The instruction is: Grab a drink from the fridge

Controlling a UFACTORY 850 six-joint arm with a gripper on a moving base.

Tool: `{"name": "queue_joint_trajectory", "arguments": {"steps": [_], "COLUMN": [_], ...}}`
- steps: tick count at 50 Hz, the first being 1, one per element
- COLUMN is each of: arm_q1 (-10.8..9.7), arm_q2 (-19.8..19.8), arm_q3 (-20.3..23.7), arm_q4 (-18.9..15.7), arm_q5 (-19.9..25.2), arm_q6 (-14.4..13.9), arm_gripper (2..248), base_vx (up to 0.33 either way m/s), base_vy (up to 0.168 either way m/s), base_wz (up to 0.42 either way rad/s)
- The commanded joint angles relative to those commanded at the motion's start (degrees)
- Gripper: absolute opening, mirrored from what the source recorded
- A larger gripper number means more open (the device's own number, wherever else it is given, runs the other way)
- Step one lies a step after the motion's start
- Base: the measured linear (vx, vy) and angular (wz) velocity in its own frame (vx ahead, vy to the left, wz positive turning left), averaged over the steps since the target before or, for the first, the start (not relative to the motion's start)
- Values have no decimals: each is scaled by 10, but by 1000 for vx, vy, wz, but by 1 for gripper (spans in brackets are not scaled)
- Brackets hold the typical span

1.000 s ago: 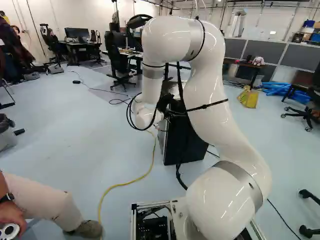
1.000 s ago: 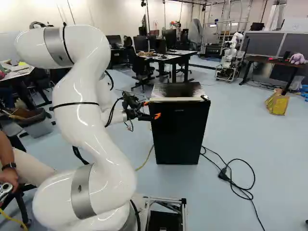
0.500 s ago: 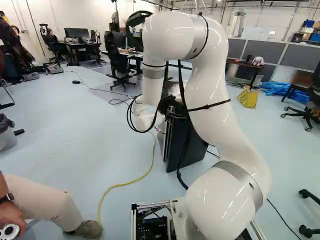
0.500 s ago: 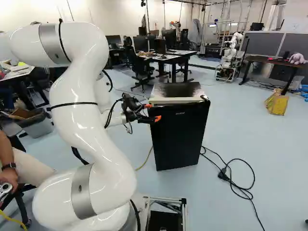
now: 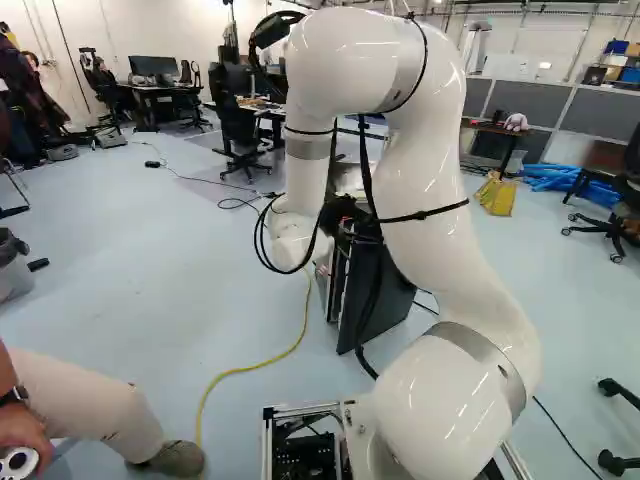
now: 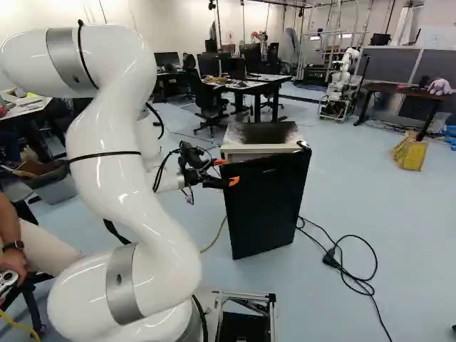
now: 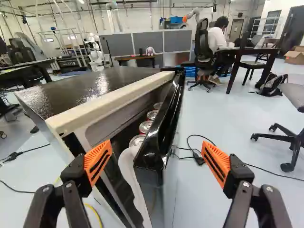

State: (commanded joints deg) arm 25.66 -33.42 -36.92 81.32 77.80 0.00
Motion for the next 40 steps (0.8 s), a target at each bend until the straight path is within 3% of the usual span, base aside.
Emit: {"name": "queue_joint_trajectory", "arguments": {"steps": [40], "arm_q1": [26], "arm_q2": [36], "arm_q3": [77], "arm_q4": [62], "arm_q5": [3], "arm_q6": [0], "arm_gripper": [247], "base_vx": [0], "base_vy": [0], "base_wz": [0]}}
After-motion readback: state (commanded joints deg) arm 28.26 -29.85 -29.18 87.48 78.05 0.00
